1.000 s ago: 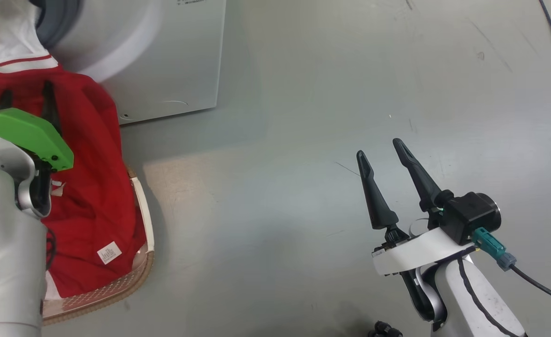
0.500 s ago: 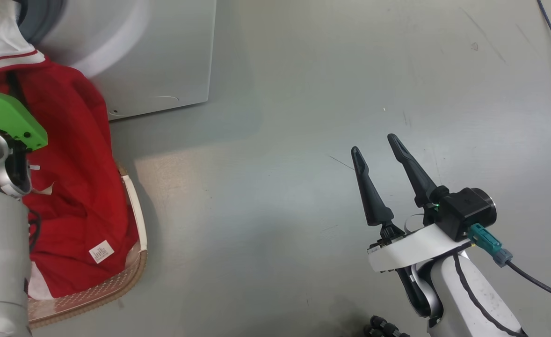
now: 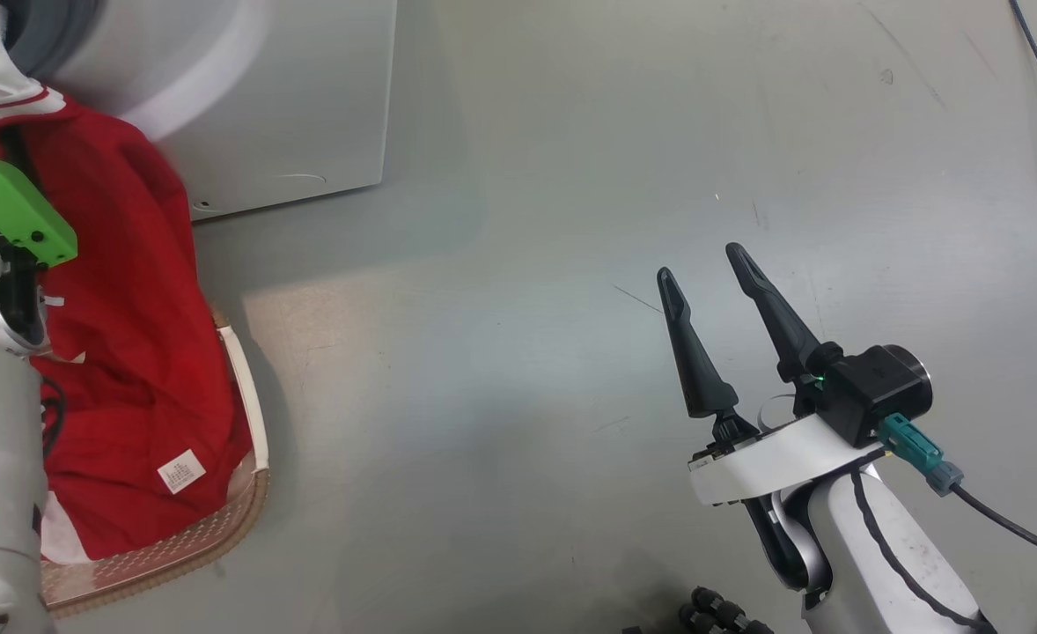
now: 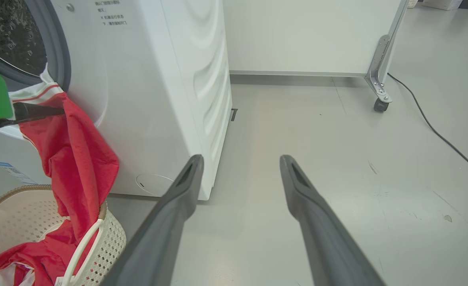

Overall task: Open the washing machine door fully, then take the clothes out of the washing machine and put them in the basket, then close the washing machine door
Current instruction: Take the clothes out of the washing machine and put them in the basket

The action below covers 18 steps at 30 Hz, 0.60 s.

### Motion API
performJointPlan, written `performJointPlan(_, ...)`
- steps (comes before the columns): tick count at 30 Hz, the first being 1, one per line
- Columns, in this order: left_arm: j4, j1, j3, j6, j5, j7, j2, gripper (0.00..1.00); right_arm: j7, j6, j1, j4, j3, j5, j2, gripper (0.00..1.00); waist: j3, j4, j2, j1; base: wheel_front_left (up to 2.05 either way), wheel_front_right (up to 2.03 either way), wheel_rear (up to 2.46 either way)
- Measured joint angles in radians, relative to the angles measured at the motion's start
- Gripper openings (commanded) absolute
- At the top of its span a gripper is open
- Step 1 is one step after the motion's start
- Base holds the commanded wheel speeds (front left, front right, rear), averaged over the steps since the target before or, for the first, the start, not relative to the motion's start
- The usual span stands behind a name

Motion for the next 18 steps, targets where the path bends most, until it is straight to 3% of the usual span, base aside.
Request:
performJointPlan(1,0.004,-0.002,0.0,-0.001,0.0,-0.001,0.0,0.89,0.0,0.0,-0.001,0.0,0.0,0.0,0.0,1.0,0.001,0.0,0.0,0.0,0.0,0.0,0.0)
performJointPlan(2,0.007,-0.004,0.0,-0.001,-0.001,-0.001,0.0,0.36,0.0,0.0,-0.002,0.0,0.0,0.0,0.0,1.0,0.001,-0.001,0.0,0.0,0.0,0.0,0.0)
performJointPlan(3,0.008,-0.005,0.001,-0.007,-0.002,-0.002,0.0,0.0,0.0,0.0,-0.003,0.0,0.0,0.0,0.0,1.0,0.002,-0.001,0.0,0.0,0.0,0.0,0.0)
performJointPlan(18,0.047,-0.021,-0.013,-0.055,-0.003,-0.083,-0.014,0.0,0.0,-0.001,-0.018,0.007,-0.012,0.0,0.003,1.0,-0.019,0.026,0.0,0.0,0.0,0.0,0.0)
